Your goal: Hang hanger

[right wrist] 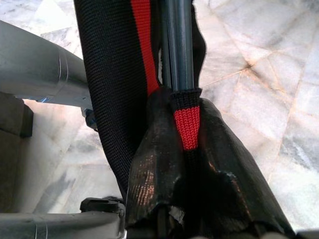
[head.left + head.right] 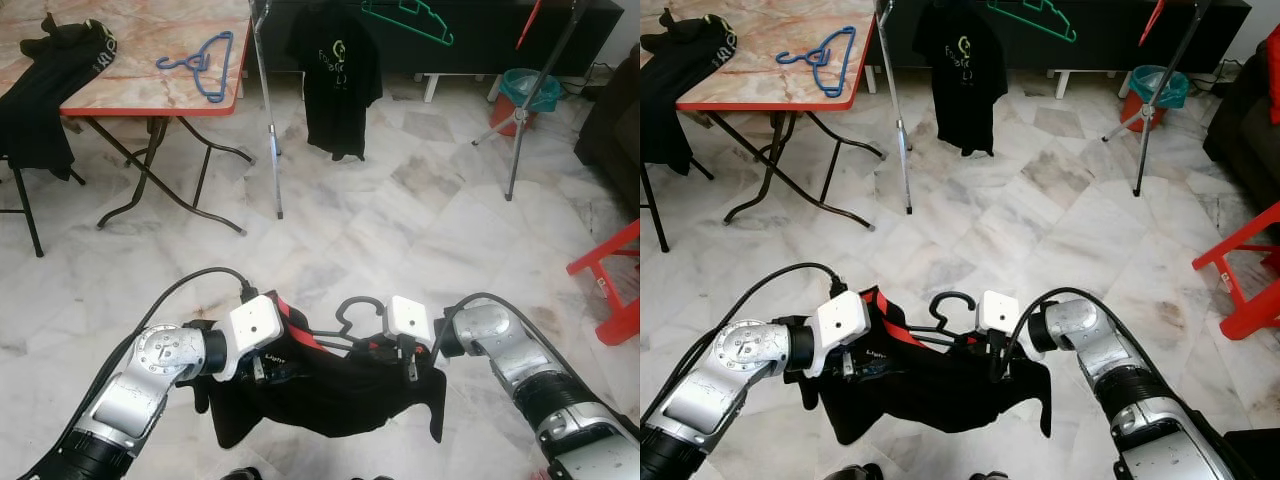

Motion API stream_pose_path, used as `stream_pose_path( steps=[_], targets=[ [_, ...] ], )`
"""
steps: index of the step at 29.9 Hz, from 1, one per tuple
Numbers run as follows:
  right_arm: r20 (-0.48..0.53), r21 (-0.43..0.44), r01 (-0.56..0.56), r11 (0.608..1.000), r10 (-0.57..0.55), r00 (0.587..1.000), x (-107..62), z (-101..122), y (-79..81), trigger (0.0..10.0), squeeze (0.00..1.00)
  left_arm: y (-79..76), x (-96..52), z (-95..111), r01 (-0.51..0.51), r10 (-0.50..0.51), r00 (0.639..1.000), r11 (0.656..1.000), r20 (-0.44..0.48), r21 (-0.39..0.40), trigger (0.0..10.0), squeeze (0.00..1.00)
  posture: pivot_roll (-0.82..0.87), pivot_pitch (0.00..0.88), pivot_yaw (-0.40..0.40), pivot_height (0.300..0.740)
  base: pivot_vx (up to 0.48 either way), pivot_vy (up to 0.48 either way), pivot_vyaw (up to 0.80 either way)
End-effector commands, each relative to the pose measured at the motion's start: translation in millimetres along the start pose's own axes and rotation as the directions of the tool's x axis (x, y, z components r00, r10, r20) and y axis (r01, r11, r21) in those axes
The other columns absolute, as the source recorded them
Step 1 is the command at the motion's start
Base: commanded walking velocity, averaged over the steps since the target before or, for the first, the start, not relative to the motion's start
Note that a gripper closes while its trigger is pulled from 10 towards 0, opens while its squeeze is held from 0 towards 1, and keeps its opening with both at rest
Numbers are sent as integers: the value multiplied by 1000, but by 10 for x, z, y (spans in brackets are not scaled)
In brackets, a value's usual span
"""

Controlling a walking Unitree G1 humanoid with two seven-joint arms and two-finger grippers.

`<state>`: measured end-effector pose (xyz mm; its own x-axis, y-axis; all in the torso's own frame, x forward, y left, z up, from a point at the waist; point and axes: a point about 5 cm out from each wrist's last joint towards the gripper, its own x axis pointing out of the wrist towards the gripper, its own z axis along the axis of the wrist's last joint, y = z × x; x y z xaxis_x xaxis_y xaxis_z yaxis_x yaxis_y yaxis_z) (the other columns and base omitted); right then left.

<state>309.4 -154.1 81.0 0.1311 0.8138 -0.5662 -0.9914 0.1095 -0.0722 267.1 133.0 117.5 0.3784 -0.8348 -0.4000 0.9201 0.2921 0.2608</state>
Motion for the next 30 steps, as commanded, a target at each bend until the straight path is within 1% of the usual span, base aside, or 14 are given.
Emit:
stream_pose_path(
  steps=[1,12,14,30],
  targets=[
    [35,-29,5,1000,-4,999,4,89,-23,10000,0,-69,30,12,44,-44,999,999,7,-6,0,0,68,121,-41,740,0,0,0],
    [42,-38,-37,999,39,998,50,104,19,10000,0,-75,40,24,52,-52,999,999,15,-9,0,0,71,117,-44,740,0,0,0],
    [45,-40,-61,997,63,997,69,109,40,10000,0,-77,40,25,53,-53,998,999,18,-10,0,0,71,117,-44,740,0,0,0],
    [39,-41,-97,994,98,994,88,87,90,10000,0,-97,42,38,73,-72,997,997,32,-14,0,0,71,123,-43,740,0,0,0]
  ],
)
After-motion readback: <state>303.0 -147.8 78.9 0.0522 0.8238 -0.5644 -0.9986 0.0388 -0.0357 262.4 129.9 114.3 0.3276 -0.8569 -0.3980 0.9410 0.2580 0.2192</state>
